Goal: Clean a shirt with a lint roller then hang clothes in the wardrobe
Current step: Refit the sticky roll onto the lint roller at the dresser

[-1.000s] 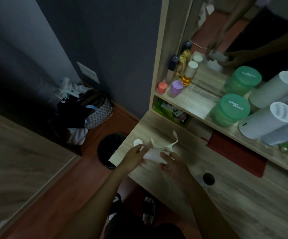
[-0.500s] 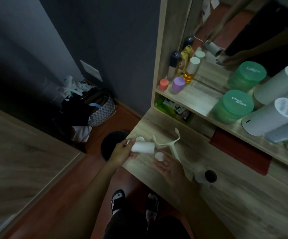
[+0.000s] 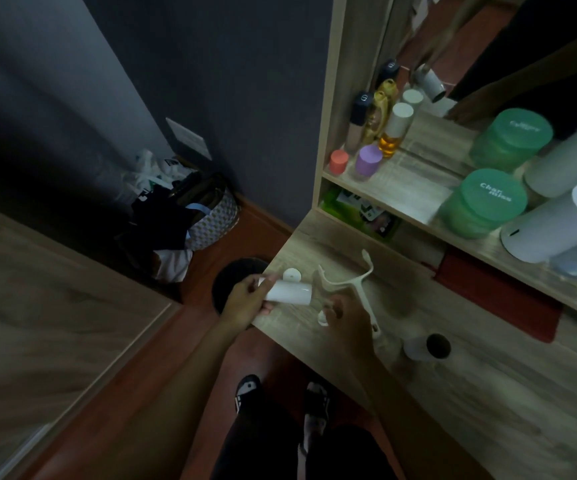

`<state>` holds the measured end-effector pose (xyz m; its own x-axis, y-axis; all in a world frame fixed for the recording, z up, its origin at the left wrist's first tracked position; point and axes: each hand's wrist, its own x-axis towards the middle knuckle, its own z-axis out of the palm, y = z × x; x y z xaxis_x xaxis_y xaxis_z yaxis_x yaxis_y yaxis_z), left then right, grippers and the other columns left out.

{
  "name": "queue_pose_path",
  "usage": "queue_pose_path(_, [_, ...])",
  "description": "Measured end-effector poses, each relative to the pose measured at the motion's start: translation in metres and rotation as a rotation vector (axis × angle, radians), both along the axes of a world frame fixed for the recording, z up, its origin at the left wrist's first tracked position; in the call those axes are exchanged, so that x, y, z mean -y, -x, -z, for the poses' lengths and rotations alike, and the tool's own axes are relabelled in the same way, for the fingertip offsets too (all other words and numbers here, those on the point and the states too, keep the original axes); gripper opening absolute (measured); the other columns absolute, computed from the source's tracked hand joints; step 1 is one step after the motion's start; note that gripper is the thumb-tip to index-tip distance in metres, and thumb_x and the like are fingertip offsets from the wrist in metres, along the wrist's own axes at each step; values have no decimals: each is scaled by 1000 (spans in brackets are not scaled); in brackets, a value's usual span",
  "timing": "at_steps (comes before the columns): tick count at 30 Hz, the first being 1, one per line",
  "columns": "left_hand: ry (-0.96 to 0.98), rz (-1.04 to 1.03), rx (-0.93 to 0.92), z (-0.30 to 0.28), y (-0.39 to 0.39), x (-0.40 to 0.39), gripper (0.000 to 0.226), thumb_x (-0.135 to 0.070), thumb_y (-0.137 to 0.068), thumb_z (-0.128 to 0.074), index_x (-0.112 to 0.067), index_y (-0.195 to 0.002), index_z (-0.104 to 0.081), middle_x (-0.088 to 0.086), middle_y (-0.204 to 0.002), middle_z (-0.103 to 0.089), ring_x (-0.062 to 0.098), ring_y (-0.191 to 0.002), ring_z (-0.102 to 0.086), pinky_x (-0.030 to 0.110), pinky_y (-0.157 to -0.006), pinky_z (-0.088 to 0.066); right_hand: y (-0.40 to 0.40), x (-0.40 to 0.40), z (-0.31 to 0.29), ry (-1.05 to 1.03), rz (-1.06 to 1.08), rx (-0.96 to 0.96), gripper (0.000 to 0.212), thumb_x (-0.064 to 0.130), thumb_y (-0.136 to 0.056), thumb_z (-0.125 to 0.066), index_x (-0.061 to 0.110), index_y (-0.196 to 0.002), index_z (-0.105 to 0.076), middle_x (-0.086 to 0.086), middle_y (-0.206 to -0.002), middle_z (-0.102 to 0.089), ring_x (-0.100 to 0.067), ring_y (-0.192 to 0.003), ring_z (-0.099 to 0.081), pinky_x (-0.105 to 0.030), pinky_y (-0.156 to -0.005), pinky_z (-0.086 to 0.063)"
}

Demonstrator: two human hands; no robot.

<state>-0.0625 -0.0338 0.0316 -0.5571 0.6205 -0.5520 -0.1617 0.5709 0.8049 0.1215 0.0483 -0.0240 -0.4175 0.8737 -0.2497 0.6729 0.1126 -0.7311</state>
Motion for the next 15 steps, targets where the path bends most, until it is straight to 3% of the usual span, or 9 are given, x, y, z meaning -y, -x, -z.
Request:
queue_pose_path(3, [4,5,-20,-1,7,5,34,-36,-92,-60,-8,-112,-63,12,-80,-67,7,-51,-62,15,-45,-47,0,5,-5,-105,8,42,18,11,-85,-63,11,-103,-62,2,-98,-62,-7,-88,-59,-21,-78,-48])
queue_pose_path(6, [6,13,-34,-4,18,11,32,-36,-91,-61,-9,-109,-62,14,-84,-68,10,-53,-63,16,-48,-50,2,16,-17,-126,11,89,28,17,-87,-61,12,-115,-61,1,-111,-62,-12,-100,-59,-30,-89,-51])
queue_pose_path(11, [-110,-53,-41,-5,45,21,17,-31,-89,-65,-18,-101,-64,13,-94,-69,15,-64,-69,31,-66,-58,23,28,-35,-249,-123,168,50,16,-89,-56,12,-138,-48,-12,-127,-58,-28,-116,-55,-46,-97,-47])
queue_pose_path(13, [-159,-81,-48,-5,61,26,13,-28,-89,-65,-21,-100,-63,5,-95,-68,10,-63,-70,28,-66,-58,41,32,-35,-315,-150,243,52,24,-86,-56,7,-134,-51,-17,-133,-56,-35,-123,-54,-56,-98,-45])
queue_pose_path(15, [-185,-80,-60,-4,86,34,16,-28,-89,-65,-20,-103,-63,3,-98,-67,8,-66,-71,30,-68,-58,66,38,-34,-325,-147,304,57,37,-89,-42,3,-133,-52,-20,-139,-52,-38,-133,-44,-58,-109,-33])
